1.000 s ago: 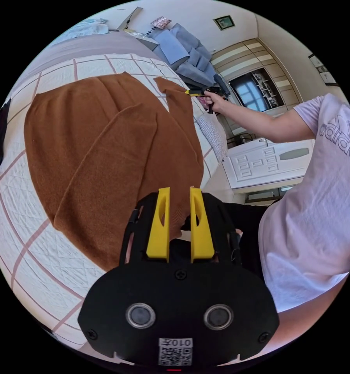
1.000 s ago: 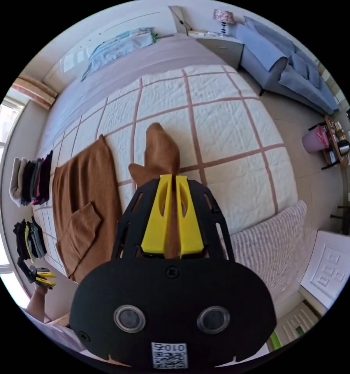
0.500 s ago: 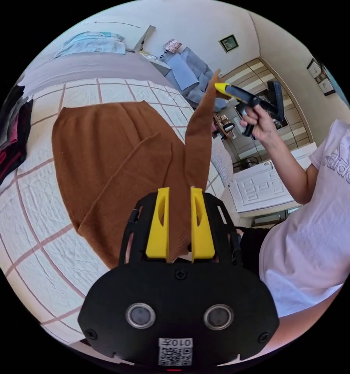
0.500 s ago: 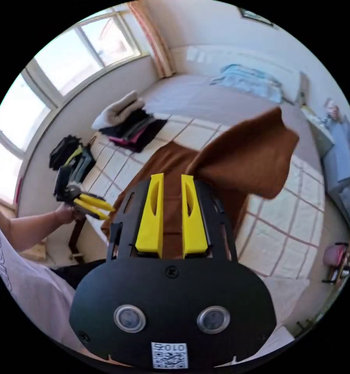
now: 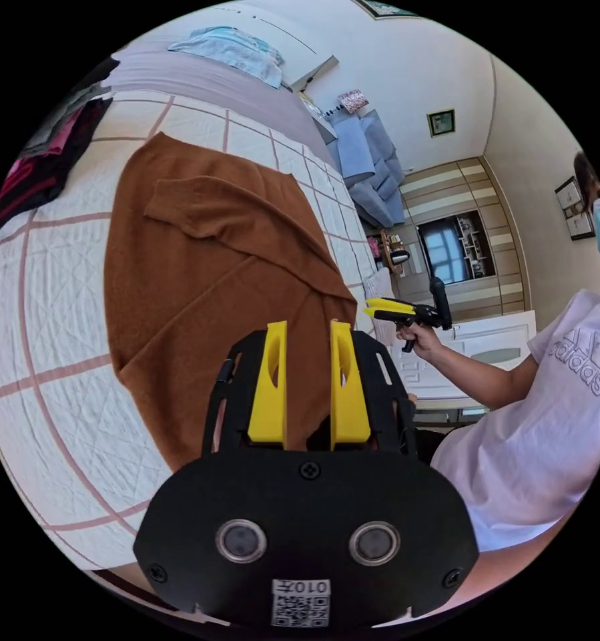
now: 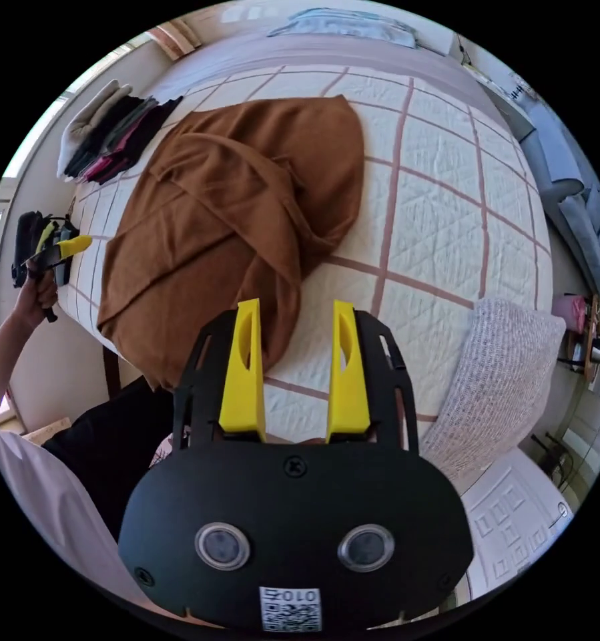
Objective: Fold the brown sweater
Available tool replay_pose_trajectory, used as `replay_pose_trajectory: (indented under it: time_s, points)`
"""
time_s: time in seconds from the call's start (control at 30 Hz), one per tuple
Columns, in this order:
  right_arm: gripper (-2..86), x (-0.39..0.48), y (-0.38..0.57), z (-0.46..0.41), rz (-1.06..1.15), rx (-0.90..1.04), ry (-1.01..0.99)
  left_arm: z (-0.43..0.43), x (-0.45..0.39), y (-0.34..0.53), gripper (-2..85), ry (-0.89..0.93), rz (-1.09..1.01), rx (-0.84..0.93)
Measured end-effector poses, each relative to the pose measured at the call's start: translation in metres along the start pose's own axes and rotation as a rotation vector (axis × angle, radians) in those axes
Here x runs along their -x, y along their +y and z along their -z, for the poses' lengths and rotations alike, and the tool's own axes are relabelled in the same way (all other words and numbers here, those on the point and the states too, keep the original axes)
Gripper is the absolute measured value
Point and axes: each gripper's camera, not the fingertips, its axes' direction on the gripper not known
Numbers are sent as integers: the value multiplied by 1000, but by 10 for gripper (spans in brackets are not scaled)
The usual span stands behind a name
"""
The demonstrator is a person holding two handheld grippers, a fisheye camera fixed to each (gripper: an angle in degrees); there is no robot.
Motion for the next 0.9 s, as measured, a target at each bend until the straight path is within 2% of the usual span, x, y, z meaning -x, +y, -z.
replay_pose_trajectory:
  time_s: [0.13, 0.2, 0.27, 0.37, 0.43, 0.57, 0.6, 0.67, 0.77, 0.9]
  points:
    - [97, -17, -5, -28, 4, 84, -158, -66, -54, -10, 105, 58, -110, 134]
    - [57, -17, -10, -35, 14, 137, -253, -96, -86, -11, 109, 32, -197, 203]
    - [44, -16, -11, -21, 15, 124, -258, -134, -129, -12, 115, -24, -322, 283]
    - [40, -9, -16, 21, 75, 73, -445, -169, -173, -15, 121, -140, -441, 312]
    - [41, -1, -23, 37, 121, 83, -537, -182, -190, -17, 122, -176, -467, 286]
    - [44, 17, -42, 41, 346, 169, -707, -205, -186, -29, 87, -251, -329, 298]
    - [48, 15, -44, 48, 414, 189, -694, -204, -181, -31, 71, -247, -289, 291]
    - [61, -2, -45, 66, 422, 104, -547, -186, -156, -34, 44, -109, -134, 199]
    - [97, -41, -57, 86, 389, -7, -391, -166, -140, -29, 35, -69, -70, 172]
    - [111, -55, -98, 79, 537, 49, -191, -159, -137, -22, 33, -44, -42, 187]
